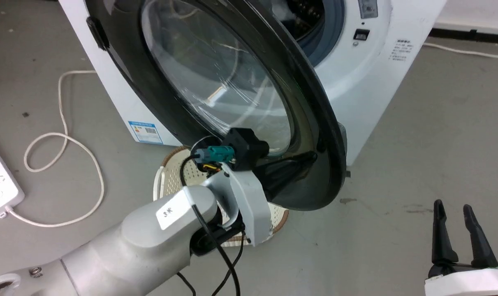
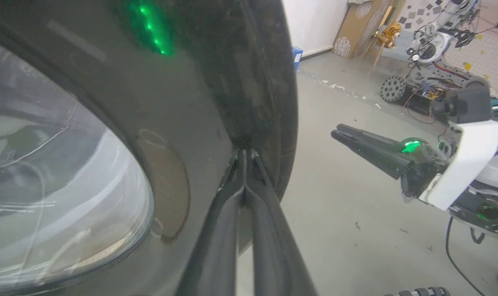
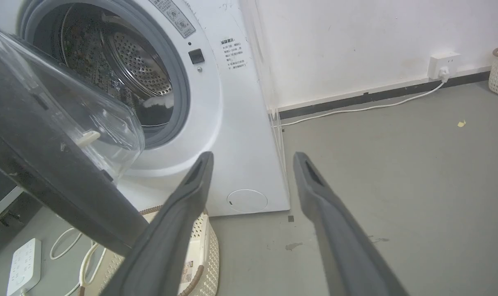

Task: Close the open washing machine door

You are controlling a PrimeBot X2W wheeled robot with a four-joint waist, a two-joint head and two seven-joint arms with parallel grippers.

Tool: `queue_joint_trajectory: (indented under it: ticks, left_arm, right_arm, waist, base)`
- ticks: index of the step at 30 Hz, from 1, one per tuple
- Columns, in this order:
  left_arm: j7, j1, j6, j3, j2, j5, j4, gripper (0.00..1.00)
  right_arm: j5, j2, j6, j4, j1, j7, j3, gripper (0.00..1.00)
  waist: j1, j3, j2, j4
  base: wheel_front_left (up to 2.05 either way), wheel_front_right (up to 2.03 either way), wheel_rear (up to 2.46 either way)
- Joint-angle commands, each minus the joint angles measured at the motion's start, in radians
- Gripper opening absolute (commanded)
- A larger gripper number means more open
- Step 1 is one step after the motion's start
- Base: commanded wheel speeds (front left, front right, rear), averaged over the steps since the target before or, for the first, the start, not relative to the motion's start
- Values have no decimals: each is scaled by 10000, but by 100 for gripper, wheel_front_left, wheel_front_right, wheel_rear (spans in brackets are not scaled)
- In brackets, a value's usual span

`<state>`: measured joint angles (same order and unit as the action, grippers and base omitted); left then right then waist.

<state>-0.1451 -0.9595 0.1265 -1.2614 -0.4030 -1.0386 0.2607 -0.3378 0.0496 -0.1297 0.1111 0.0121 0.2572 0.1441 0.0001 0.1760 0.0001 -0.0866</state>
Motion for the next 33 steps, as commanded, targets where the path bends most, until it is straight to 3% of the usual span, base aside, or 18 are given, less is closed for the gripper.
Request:
queue_joint_trajectory:
  ticks: [1, 5, 8, 9, 14, 18, 24, 26, 27, 33]
  left_arm:
    - [-254, -158, 42, -46, -12, -145, 109, 0]
    - [-876, -302, 42, 313, -192, -655, 375, 0]
    - [-1114, -268, -4, 1268, -443, -814, 740, 0]
    - [-1158, 26, -509, 2752, -579, -559, 918, 0]
    - [-1164, 1521, -1953, 5923, -677, 661, 816, 0]
    - [-1165, 3197, -2612, 8037, -492, 1559, 366, 0]
    - [-1166, 5489, -2950, 10407, 163, 2780, -342, 0]
    - [-1166, 5831, -2949, 10727, 331, 2996, -479, 0]
    - [-1166, 6515, -2943, 11285, 699, 3397, -716, 0]
    - [-1166, 8107, -2743, 12107, 1563, 4100, -893, 0]
  right_arm:
    - [-35, 6, -10, -7, -36, 45, 28, 100]
    - [66, 6, -10, 37, 119, 45, 114, 100]
    - [138, 6, -10, 75, 226, 45, 138, 100]
    - [187, 6, -10, 90, 312, 45, 114, 100]
    - [196, 6, -10, 63, 346, 45, -7, 100]
    - [163, 6, -10, 48, 421, 45, -71, 100]
    - [247, 6, -10, -34, 581, 45, -192, 100]
    - [292, 6, -10, -73, 606, 45, -227, 100]
    - [445, 6, -10, -157, 656, 45, -326, 100]
    - [686, 6, -10, -307, 785, 45, -560, 100]
  waist:
    - [-1, -160, -1, 83]
    - [-1, -642, -1, 421]
    - [-1, -1026, -1, 680]
    - [-1, -1325, -1, 914]
    - [-1, -1503, -1, 1079]
    - [-1, -1561, -1, 1105]
    - [-1, -1570, -1, 1027]
    - [-1, -1567, -1, 1003]
    - [-1, -1579, -1, 942]
    - [-1, -1623, -1, 746]
  base:
    - [0, 0, 0]
    - [0, 0, 0]
    - [0, 0, 0]
    - [0, 0, 0]
    - [0, 0, 0]
    - [0, 0, 0]
    - [0, 0, 0]
    - [0, 0, 0]
    - [0, 0, 0]
    - [0, 0, 0]
